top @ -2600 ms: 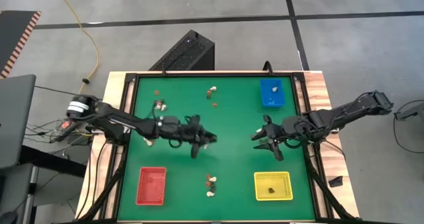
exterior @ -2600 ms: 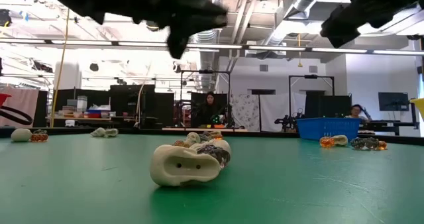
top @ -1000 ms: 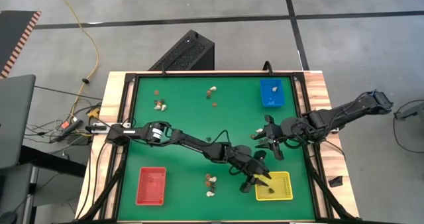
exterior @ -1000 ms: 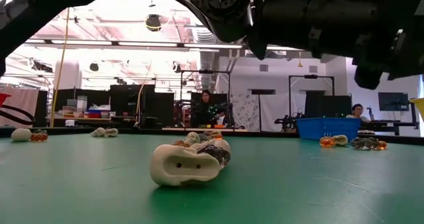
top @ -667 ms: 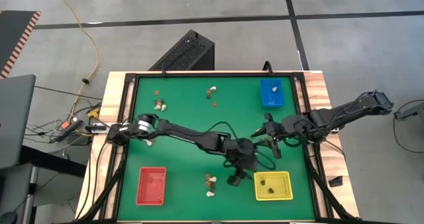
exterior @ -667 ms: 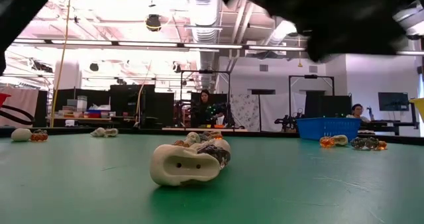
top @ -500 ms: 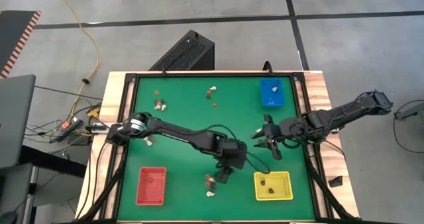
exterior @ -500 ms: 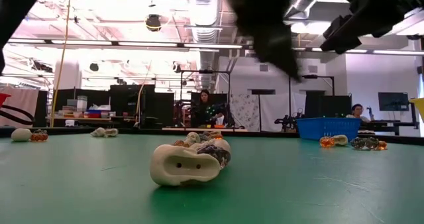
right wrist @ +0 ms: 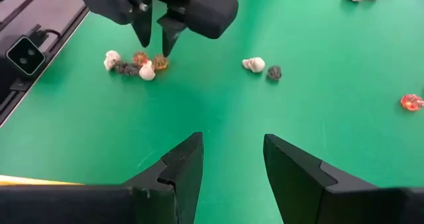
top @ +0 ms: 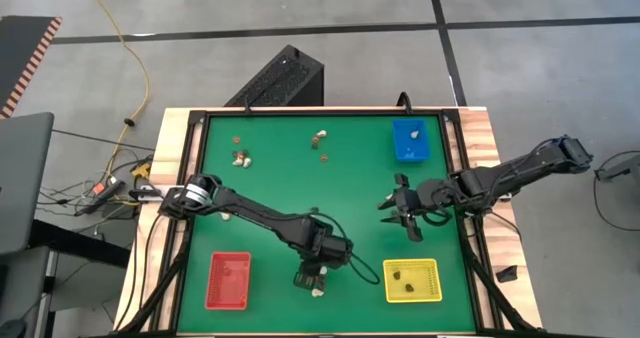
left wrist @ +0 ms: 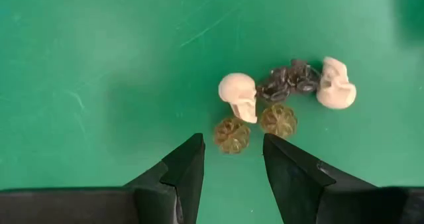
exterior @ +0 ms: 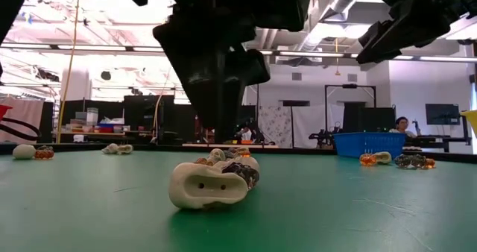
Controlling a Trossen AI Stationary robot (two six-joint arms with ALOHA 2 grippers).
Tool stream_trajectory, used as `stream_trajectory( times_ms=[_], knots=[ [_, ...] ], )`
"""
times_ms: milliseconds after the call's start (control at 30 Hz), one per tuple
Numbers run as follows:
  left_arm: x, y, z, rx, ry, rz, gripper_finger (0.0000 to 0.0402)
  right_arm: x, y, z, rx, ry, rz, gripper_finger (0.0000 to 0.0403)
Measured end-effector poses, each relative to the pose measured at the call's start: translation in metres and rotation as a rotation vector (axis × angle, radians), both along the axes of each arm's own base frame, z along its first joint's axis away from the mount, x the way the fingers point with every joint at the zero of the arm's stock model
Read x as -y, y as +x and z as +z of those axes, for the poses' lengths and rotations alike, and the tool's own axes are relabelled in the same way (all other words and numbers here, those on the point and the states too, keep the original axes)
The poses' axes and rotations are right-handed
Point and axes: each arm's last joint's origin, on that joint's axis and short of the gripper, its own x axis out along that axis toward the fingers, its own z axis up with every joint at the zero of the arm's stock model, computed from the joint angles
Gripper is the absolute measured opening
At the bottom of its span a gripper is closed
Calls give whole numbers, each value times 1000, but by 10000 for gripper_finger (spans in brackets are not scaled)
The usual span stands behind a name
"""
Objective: Sort Halloween decoration
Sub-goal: Put the orange pumpkin toy into the red bin
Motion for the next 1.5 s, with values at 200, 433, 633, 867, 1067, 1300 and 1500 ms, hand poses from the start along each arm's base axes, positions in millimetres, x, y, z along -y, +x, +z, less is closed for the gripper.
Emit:
stream_trajectory(
  times_ms=[200, 433, 633, 867, 1067, 1300, 1500],
  knots=[
    [6, -1, -4, 2, 19, -64, 143, -1, 2, 2, 28, 6, 2, 189],
    [8, 1, -16, -4, 48, -98, 143, -1, 3, 3, 39, 10, 4, 189],
    [9, 1, -21, -16, 67, -99, 143, -1, 3, 3, 38, 10, 4, 189],
    [9, 0, -29, -7, 62, -101, 143, -1, 3, 3, 40, 11, 4, 189],
    [8, -2, -36, -14, 66, -100, 143, -1, 3, 3, 43, 13, 5, 189],
    [8, -2, -36, -4, 72, -102, 135, -1, 3, 4, 47, 14, 5, 189],
    [8, -1, -36, 2, 77, -95, 104, -1, 3, 4, 47, 14, 5, 189]
  ],
)
